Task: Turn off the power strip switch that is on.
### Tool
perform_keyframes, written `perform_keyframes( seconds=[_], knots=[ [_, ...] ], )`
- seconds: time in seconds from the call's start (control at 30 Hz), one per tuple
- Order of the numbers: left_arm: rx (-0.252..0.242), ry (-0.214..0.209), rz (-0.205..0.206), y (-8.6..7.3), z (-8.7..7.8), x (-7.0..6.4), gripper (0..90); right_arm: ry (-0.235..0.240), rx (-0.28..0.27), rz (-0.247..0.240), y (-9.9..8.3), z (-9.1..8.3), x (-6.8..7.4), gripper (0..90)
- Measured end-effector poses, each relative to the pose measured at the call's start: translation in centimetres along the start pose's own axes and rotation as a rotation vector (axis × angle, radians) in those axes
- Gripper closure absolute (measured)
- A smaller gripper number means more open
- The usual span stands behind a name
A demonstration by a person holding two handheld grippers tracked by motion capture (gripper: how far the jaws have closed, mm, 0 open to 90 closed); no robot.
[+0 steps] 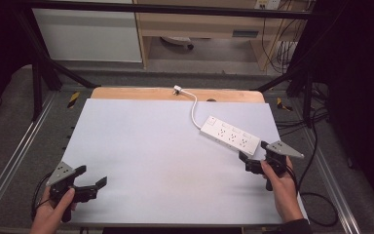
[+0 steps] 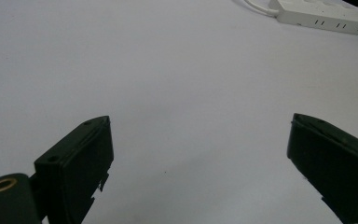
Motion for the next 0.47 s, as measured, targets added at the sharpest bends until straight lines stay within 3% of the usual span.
perform_keyframes(
  seconds=[0.37,0.47],
  knots=[
    [-0.002,-0.004,0.008,0.1,-0.1,-0.1,7.0,0.042,0.086,-0.007,-3.0,0.6,1.3,2.4],
    [-0.003,-0.006,0.012,0.1,-0.1,-0.2,7.0,0.066,0.132,-0.034,-3.8,0.9,2.0,2.5]
  ],
)
Point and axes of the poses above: each handheld gripper's, and its own axes: z roughly forward along the jaws, y roughly out of its top, x roughly to its left, the point moved 6 cm from there along z, roughly forward along the jaws, and after that the axes turned 1 degree about -y, right-handed, at the moved point
